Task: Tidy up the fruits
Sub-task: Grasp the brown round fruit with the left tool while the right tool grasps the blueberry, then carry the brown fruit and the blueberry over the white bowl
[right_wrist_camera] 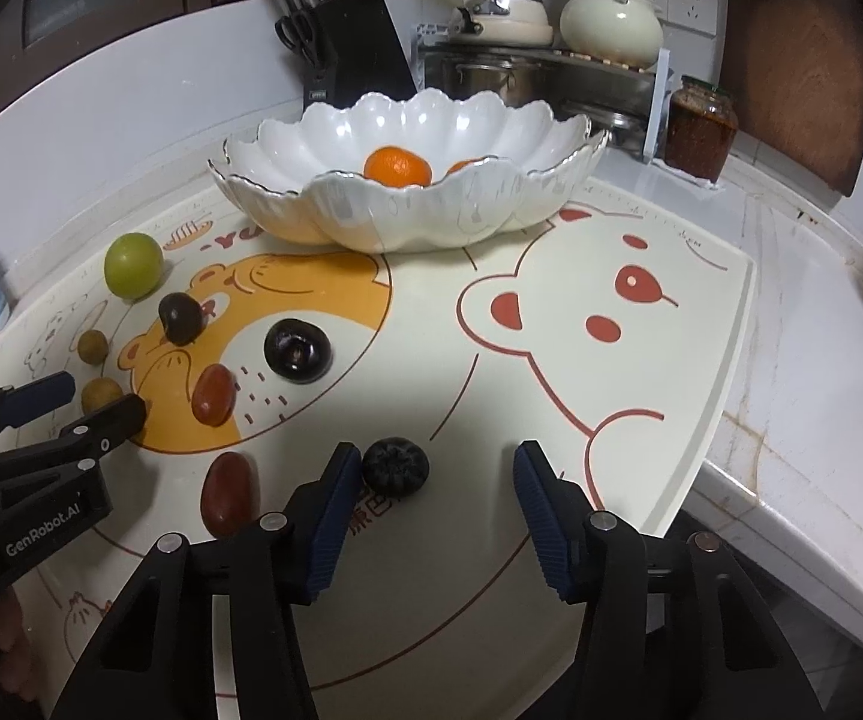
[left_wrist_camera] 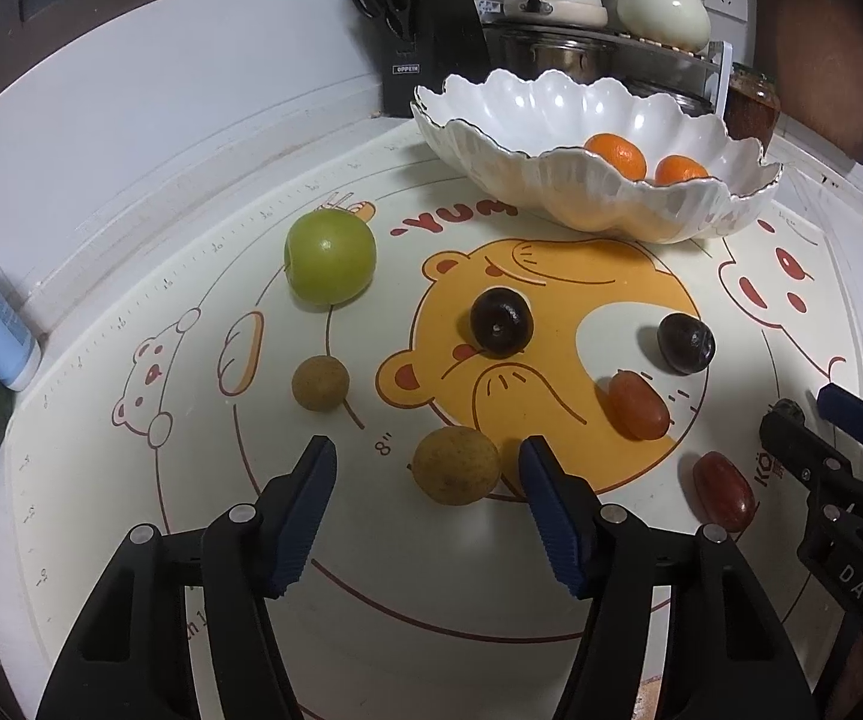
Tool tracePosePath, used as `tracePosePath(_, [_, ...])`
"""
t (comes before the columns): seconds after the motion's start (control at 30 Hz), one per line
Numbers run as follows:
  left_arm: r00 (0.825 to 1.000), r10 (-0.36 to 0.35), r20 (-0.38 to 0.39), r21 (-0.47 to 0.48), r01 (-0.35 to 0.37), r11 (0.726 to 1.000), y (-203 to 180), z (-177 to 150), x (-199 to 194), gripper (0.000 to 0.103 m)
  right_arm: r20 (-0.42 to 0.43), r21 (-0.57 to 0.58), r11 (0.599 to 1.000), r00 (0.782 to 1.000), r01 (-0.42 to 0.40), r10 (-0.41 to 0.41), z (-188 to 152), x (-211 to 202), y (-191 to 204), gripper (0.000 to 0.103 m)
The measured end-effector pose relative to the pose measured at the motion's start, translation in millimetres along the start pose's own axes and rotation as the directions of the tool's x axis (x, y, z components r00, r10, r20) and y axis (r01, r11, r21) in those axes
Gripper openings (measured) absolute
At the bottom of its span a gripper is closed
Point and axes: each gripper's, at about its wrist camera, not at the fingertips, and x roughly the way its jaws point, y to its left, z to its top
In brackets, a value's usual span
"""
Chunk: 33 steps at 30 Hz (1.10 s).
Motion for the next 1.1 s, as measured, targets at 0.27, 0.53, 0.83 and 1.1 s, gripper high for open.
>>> tracePosePath(0.27, [0.999, -0.045, -0.001, 0.0, 0.045, 0.999, 0, 0, 0, 0.049, 0.006, 0.002, 1.0, 1.0, -0.015, 0.015, 0, -1, 1, 0.042])
tracePosePath(0.53, [0.997, -0.079, 0.001, 0.006, 0.079, 0.997, -3, 0, -1, 0.031, 0.014, -0.008, 0.998, 0.998, -0.064, 0.064, -1, -2, 5, 0.023])
tracePosePath(0.83, [0.997, -0.072, 0.001, 0.019, 0.072, 0.997, -6, -1, -4, 0.028, 0.027, 0.011, 0.998, 0.998, -0.056, 0.055, 0, -5, -1, 0.023])
tracePosePath(1.1, [0.997, -0.071, 0.021, 0.027, 0.07, 0.997, -10, 4, -18, 0.028, 0.048, 0.028, 0.998, 0.997, -0.055, 0.054, 5, -13, -7, 0.023])
